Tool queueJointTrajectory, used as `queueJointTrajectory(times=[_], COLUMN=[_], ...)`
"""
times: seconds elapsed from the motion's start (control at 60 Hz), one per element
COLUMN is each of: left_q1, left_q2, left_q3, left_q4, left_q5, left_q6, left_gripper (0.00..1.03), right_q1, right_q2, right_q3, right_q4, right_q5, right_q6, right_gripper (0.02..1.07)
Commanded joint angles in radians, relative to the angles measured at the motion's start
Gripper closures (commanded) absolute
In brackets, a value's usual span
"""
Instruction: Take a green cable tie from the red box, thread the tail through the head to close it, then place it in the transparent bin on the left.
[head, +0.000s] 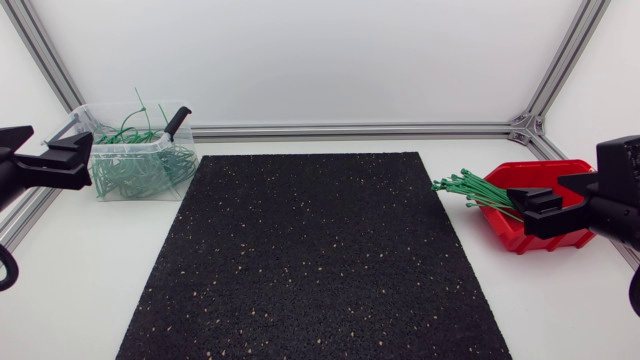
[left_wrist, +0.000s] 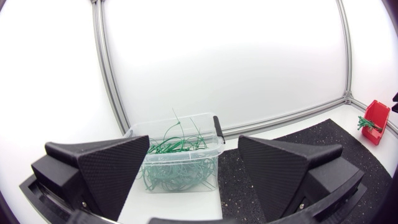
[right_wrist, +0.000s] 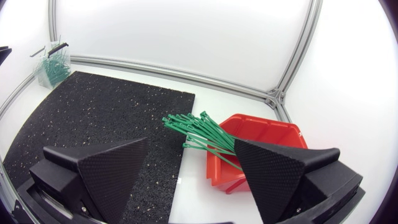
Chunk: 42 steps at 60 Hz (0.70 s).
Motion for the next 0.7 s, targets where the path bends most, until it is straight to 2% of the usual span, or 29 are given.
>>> queueJointTrajectory(times=[0.0, 0.217, 0.333, 0.683], left_q1=[-0.007, -0.001, -0.003, -0.06], left_q2=[-0.057, -0.138, -0.216, -0.395], left_q3=[-0.063, -0.154, -0.227, -0.357], left_q4=[0.036, 0.07, 0.106, 0.044], left_q5=[0.013, 0.016, 0.016, -0.026], left_q6=[-0.028, -0.072, -0.088, -0.128], left_gripper=[0.04, 0.04, 0.04, 0.07], right_q1=[0.0, 0.003, 0.017, 0.059], right_q2=[-0.07, -0.177, -0.235, -0.413], right_q3=[-0.078, -0.199, -0.246, -0.391], right_q4=[0.066, 0.205, 0.228, 0.299], right_q5=[0.029, 0.084, 0.091, 0.112], right_q6=[0.022, 0.033, 0.06, 0.143], right_gripper=[0.06, 0.06, 0.06, 0.06])
